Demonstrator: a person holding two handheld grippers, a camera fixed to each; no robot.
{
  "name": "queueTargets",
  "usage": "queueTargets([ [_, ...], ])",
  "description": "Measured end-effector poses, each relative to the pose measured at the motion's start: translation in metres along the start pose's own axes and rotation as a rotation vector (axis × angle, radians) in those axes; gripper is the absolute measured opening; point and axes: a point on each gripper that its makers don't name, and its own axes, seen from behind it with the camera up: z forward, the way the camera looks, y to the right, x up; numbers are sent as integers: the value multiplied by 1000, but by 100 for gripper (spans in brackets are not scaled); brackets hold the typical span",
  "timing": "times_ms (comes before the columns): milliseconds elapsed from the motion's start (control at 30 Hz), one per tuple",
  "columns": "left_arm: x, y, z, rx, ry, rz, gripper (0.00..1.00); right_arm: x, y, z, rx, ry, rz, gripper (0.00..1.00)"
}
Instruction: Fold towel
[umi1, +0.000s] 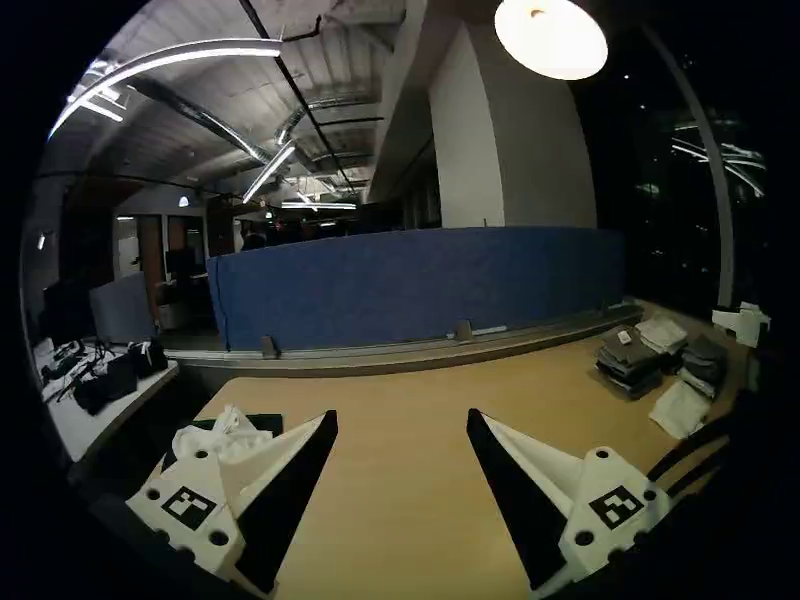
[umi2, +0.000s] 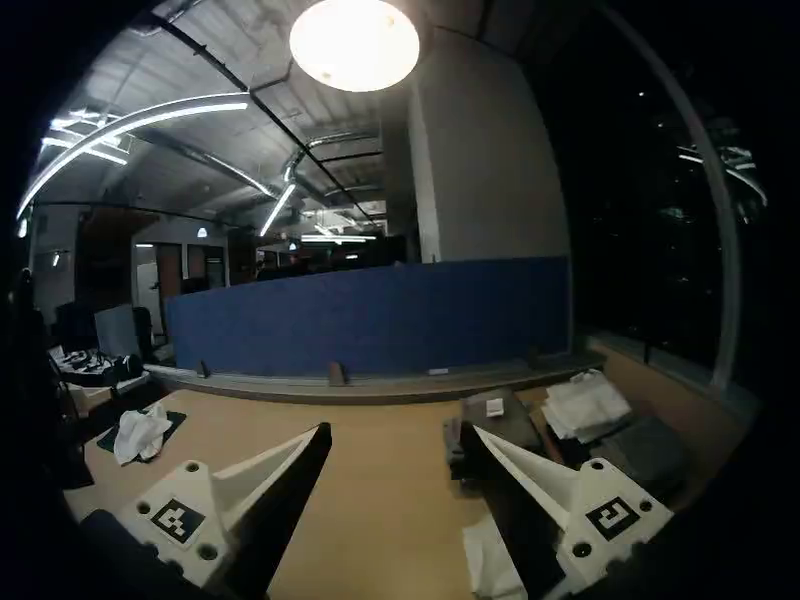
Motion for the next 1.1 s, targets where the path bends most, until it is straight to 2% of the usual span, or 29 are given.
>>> queueTargets([
  [167, 7, -12, -1, 24, 35, 0, 96, 0, -3, 0, -8, 7, -10, 100],
  [300, 14, -20, -3, 46, 71, 7, 96, 9, -6, 0, -8, 42, -18, 100],
  [467, 19, -28, -5, 65, 113, -9, 96, 17, -13, 1, -10, 82, -46, 100],
  [600, 9, -35, -4, 74, 117, -20, 96, 16, -15, 4, -13, 75, -63, 100],
  [800, -12, -51, -2, 111, 120, -6, 96, 8, -14, 7, -30, 70, -66, 100],
  [1100, -34, -54, 4, 112, 152, -7, 96, -10, -7, 8, -66, 44, -20, 100],
])
